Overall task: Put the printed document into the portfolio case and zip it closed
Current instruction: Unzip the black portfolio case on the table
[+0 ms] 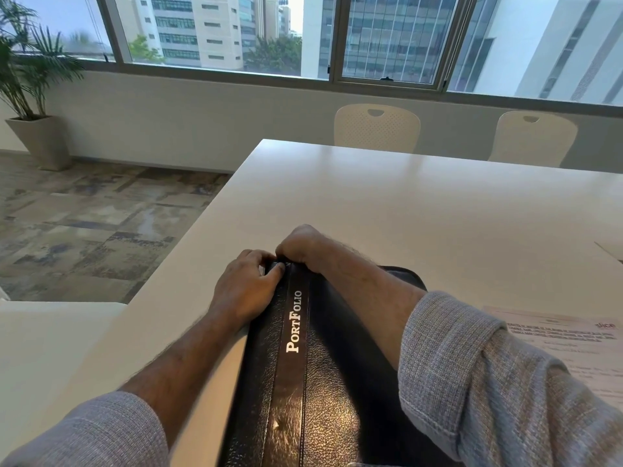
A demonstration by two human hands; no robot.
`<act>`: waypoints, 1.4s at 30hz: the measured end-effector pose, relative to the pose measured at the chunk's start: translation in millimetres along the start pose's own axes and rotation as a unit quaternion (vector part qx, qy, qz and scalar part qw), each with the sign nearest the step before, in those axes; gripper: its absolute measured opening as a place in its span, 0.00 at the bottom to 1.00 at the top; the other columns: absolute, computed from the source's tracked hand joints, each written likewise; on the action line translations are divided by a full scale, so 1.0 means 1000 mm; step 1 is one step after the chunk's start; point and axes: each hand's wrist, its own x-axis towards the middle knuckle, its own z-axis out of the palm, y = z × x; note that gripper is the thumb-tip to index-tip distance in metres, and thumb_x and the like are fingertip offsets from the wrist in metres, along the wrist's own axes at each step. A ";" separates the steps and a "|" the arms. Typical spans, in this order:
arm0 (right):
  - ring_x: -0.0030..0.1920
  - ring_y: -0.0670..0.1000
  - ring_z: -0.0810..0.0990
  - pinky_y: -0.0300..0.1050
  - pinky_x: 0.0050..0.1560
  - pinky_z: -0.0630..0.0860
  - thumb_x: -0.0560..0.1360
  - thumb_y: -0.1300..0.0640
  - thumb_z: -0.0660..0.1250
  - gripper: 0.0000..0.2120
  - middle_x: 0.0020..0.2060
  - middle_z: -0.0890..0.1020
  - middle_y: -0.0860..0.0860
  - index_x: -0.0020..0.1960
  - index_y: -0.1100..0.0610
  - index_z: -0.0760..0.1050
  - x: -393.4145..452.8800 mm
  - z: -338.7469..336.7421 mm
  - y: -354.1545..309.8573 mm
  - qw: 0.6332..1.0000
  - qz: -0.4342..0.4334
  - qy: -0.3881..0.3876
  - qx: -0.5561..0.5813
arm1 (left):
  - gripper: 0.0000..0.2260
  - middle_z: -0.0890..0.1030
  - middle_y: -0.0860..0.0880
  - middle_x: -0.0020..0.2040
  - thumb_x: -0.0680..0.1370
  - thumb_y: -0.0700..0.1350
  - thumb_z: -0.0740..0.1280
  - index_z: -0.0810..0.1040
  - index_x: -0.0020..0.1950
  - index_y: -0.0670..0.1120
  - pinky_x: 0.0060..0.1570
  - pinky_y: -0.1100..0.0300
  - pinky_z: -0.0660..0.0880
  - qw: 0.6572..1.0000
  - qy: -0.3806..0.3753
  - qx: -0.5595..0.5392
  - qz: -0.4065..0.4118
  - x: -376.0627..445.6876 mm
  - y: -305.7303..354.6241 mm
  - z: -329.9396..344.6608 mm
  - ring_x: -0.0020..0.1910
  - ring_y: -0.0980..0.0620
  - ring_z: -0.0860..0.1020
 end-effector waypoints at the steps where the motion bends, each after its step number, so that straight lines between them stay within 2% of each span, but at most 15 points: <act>1: 0.36 0.51 0.80 0.43 0.40 0.79 0.71 0.61 0.69 0.05 0.33 0.79 0.53 0.36 0.60 0.77 0.000 0.000 0.000 1.000 -0.004 0.001 -0.005 | 0.15 0.75 0.60 0.54 0.75 0.62 0.62 0.77 0.57 0.57 0.49 0.56 0.69 1.000 0.002 0.012 0.002 0.001 -0.001 0.000 0.53 0.57 0.73; 3: 0.35 0.52 0.79 0.43 0.38 0.77 0.70 0.61 0.68 0.08 0.29 0.77 0.52 0.32 0.60 0.75 -0.001 0.002 -0.001 1.000 -0.011 0.006 -0.014 | 0.15 0.74 0.60 0.52 0.76 0.62 0.62 0.77 0.56 0.57 0.48 0.56 0.68 1.000 0.002 0.025 0.005 0.004 -0.002 0.001 0.52 0.57 0.72; 6: 0.31 0.52 0.79 0.43 0.31 0.75 0.65 0.63 0.69 0.05 0.29 0.78 0.53 0.32 0.59 0.76 -0.002 0.003 -0.001 0.999 -0.002 0.044 0.008 | 0.14 0.74 0.59 0.52 0.76 0.62 0.63 0.76 0.56 0.57 0.48 0.57 0.68 1.000 -0.002 0.029 0.004 0.007 -0.002 0.001 0.52 0.57 0.72; 9: 0.31 0.51 0.81 0.42 0.30 0.76 0.64 0.62 0.70 0.02 0.30 0.80 0.53 0.33 0.59 0.77 -0.002 0.003 0.000 0.998 0.000 0.067 0.003 | 0.14 0.73 0.59 0.51 0.76 0.62 0.63 0.76 0.56 0.56 0.48 0.57 0.68 1.000 -0.001 0.030 0.009 0.007 -0.002 0.002 0.52 0.56 0.73; 13: 0.35 0.53 0.83 0.46 0.35 0.78 0.64 0.62 0.69 0.02 0.32 0.81 0.53 0.33 0.58 0.77 -0.004 0.001 0.001 0.998 -0.001 0.065 0.006 | 0.14 0.73 0.59 0.52 0.76 0.61 0.63 0.77 0.56 0.56 0.49 0.57 0.68 0.999 0.001 0.038 0.016 0.007 -0.001 0.001 0.52 0.57 0.72; 17: 0.35 0.54 0.80 0.45 0.33 0.76 0.66 0.63 0.68 0.04 0.31 0.78 0.53 0.33 0.59 0.75 -0.006 0.001 -0.002 0.998 -0.010 0.053 0.012 | 0.14 0.74 0.58 0.54 0.77 0.60 0.63 0.77 0.57 0.55 0.50 0.56 0.69 0.999 -0.001 0.041 0.017 0.007 -0.001 0.001 0.53 0.55 0.73; 21: 0.45 0.56 0.84 0.51 0.46 0.82 0.70 0.64 0.68 0.02 0.44 0.83 0.58 0.41 0.64 0.78 -0.005 0.001 -0.006 0.999 -0.023 0.019 0.045 | 0.14 0.74 0.56 0.55 0.78 0.59 0.62 0.75 0.59 0.53 0.50 0.56 0.68 0.999 -0.004 0.039 0.008 0.006 -0.001 0.001 0.53 0.55 0.72; 25: 0.47 0.57 0.84 0.53 0.49 0.82 0.71 0.64 0.70 0.04 0.47 0.84 0.60 0.42 0.65 0.78 -0.004 0.000 -0.005 0.999 -0.019 -0.009 0.048 | 0.15 0.75 0.54 0.56 0.79 0.59 0.61 0.75 0.60 0.52 0.52 0.55 0.69 0.999 -0.005 0.043 0.007 0.006 -0.001 0.001 0.55 0.54 0.73; 28: 0.45 0.57 0.84 0.51 0.47 0.82 0.72 0.65 0.69 0.03 0.44 0.83 0.59 0.41 0.65 0.78 -0.006 0.001 -0.004 0.999 -0.012 -0.009 0.046 | 0.14 0.75 0.54 0.56 0.79 0.59 0.61 0.75 0.59 0.52 0.52 0.55 0.69 0.999 -0.003 0.043 0.012 0.005 -0.001 0.001 0.55 0.54 0.73; 32: 0.37 0.53 0.78 0.43 0.35 0.75 0.71 0.65 0.65 0.06 0.32 0.76 0.54 0.35 0.61 0.74 -0.007 -0.001 -0.002 1.000 -0.016 -0.001 -0.004 | 0.13 0.75 0.54 0.54 0.79 0.58 0.62 0.76 0.57 0.53 0.50 0.56 0.69 0.999 0.000 0.040 0.019 0.005 -0.002 0.000 0.53 0.54 0.73; 36: 0.33 0.52 0.77 0.43 0.32 0.74 0.69 0.65 0.66 0.05 0.31 0.77 0.54 0.35 0.60 0.75 -0.006 -0.004 0.003 1.000 -0.004 0.016 0.002 | 0.13 0.74 0.56 0.53 0.79 0.58 0.63 0.76 0.58 0.52 0.49 0.57 0.68 0.999 0.002 0.042 0.024 0.005 -0.001 0.001 0.52 0.55 0.72; 38: 0.36 0.54 0.81 0.45 0.36 0.78 0.69 0.66 0.66 0.03 0.34 0.79 0.55 0.38 0.62 0.77 -0.005 -0.003 0.002 1.000 -0.008 0.010 0.011 | 0.14 0.74 0.56 0.53 0.79 0.58 0.62 0.76 0.58 0.52 0.49 0.57 0.68 0.999 -0.001 0.042 0.023 0.005 0.000 0.001 0.53 0.55 0.72; 40: 0.41 0.55 0.83 0.49 0.45 0.81 0.71 0.65 0.66 0.04 0.40 0.82 0.57 0.43 0.64 0.79 -0.004 -0.003 -0.001 1.000 -0.008 -0.001 0.028 | 0.14 0.74 0.55 0.54 0.79 0.58 0.62 0.76 0.59 0.52 0.49 0.57 0.67 0.999 -0.005 0.044 0.021 0.005 0.000 0.001 0.53 0.55 0.72; 42: 0.40 0.56 0.82 0.50 0.46 0.81 0.72 0.65 0.66 0.04 0.42 0.82 0.58 0.44 0.65 0.79 -0.004 -0.002 -0.004 0.998 -0.001 -0.018 0.054 | 0.14 0.74 0.55 0.54 0.79 0.58 0.62 0.75 0.59 0.52 0.49 0.56 0.68 0.999 -0.008 0.040 0.019 0.005 0.000 0.001 0.53 0.55 0.72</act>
